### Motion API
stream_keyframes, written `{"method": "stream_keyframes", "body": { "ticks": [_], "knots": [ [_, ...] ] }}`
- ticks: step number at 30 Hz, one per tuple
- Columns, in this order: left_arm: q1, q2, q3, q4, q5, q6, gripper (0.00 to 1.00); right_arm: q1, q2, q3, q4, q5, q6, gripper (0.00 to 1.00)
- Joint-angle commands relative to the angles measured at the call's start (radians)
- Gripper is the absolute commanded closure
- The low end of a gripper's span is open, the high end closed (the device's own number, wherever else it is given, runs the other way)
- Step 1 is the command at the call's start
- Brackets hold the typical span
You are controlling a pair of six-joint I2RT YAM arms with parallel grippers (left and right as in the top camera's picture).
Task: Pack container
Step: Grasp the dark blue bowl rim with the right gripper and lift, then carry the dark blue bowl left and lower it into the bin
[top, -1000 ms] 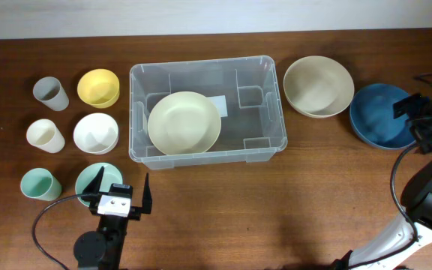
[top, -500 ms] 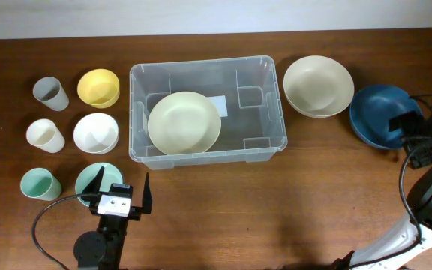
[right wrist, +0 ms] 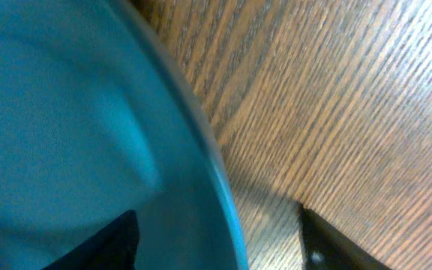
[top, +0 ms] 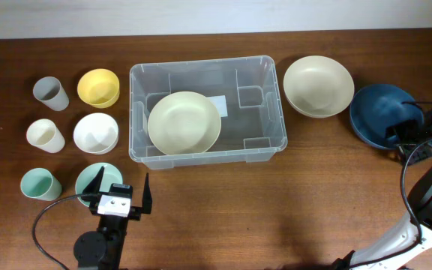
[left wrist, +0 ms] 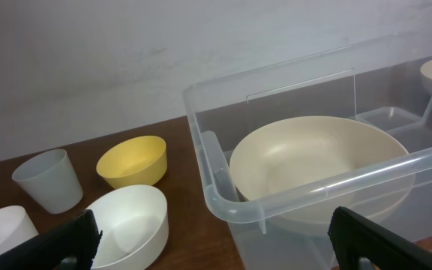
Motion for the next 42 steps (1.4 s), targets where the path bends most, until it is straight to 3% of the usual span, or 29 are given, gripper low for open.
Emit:
{"method": "stream_keyframes", "body": {
  "ticks": [1, 3, 10, 20, 30, 37, 42],
  "knots": [
    [0.006, -0.006, -0.003, -0.005, -0.001, 0.009, 0.00, -0.001, -0.006, -0.008, 0.009, -0.005, 0.002, 0.47],
    [0.006, -0.006, -0.003, -0.005, -0.001, 0.009, 0.00, -0.001, -0.006, -0.008, 0.013, -0.004, 0.002, 0.53],
    [0.006, -0.006, -0.003, -0.005, -0.001, 0.009, 0.00, -0.009, -0.006, -0.008, 0.021, -0.001, 0.002, 0.96],
    [0.006, -0.006, -0.003, -0.005, -0.001, 0.009, 0.00, -0.137, -0.007, -0.008, 0.021, -0.061, -0.001, 0.97],
    [0.006, -0.006, -0.003, -0.005, -0.001, 0.009, 0.00, -0.316, -0.096, 0.020, 0.054, -0.553, -0.132, 0.96],
    [0.006, -0.006, -0.003, -0.005, -0.001, 0.009, 0.00, -0.256, -0.317, 0.021, 0.023, -0.725, -0.201, 0.96],
    [0.006, -0.006, -0.003, -0.005, -0.001, 0.009, 0.00, -0.103, -0.500, 0.021, -0.022, -0.722, -0.235, 0.96]
  ]
}}
